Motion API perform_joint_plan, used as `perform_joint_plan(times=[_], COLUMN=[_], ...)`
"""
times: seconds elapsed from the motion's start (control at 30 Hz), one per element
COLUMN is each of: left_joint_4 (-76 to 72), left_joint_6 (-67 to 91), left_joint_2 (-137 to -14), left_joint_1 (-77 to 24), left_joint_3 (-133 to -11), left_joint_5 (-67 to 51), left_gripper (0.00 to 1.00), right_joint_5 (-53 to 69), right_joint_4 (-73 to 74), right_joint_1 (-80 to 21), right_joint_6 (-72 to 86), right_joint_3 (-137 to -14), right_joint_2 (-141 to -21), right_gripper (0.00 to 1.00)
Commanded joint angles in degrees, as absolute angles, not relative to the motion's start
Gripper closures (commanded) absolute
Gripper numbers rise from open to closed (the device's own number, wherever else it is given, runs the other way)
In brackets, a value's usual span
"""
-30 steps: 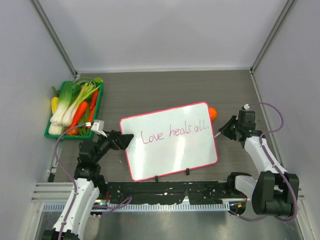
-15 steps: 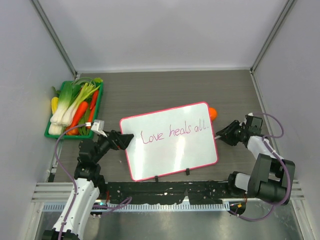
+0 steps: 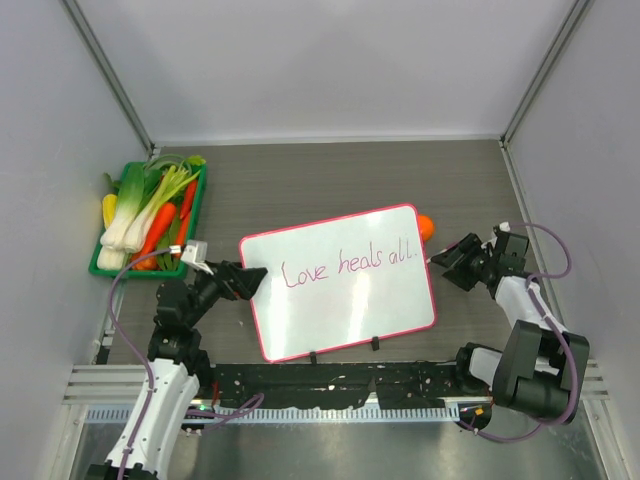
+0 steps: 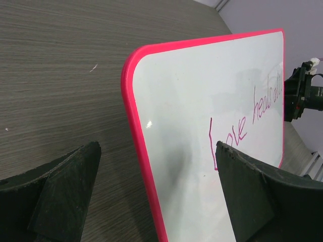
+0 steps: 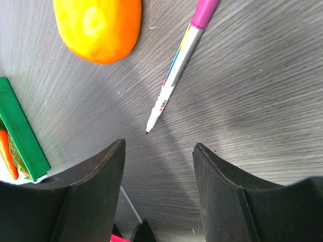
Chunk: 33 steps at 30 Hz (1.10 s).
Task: Write a sentence on the whiteboard
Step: Put down the whiteboard marker at the center of the board, then reset both arms
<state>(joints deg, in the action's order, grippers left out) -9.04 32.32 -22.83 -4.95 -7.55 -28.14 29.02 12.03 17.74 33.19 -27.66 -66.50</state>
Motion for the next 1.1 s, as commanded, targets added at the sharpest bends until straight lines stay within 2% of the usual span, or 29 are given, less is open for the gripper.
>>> perform_joint_plan(times=[0.0,0.3,0.37,0.57,0.73,1.07], left_joint_4=[-8.62,-2.38,-0.45,7.55,16.78,26.53], left_joint_6=[31.55,35.24,35.68,38.76,39.11,38.85], left_joint_2=[-20.92,-13.37,-11.08,-8.08,-13.35,-32.25], left_joint_1=[-4.75,-4.66,-4.66,-4.66,-4.66,-4.66], left_joint_3=[-7.82,-9.4,-10.19,-15.89,-25.12,-43.4], left_joint_5=[-27.95,-20.84,-18.38,-7.93,-0.44,-6.58], left_gripper=[0.0,0.0,0.0,0.0,0.0,0.0], right_joint_5=[28.22,28.04,28.04,27.08,24.87,23.9], right_joint_4=[11.42,11.34,11.25,11.6,13.44,14.85], right_joint_1=[17.93,17.93,18.02,17.93,17.93,17.84], right_joint_6=[33.4,33.22,33.14,33.22,33.57,34.28], right_joint_3=[-29.7,-31.2,-32.08,-34.45,-36.91,-42.98], right_joint_2=[-63.73,-61.0,-60.65,-59.42,-58.45,-57.39], right_gripper=[0.38,0.33,0.17,0.17,0.16,0.16])
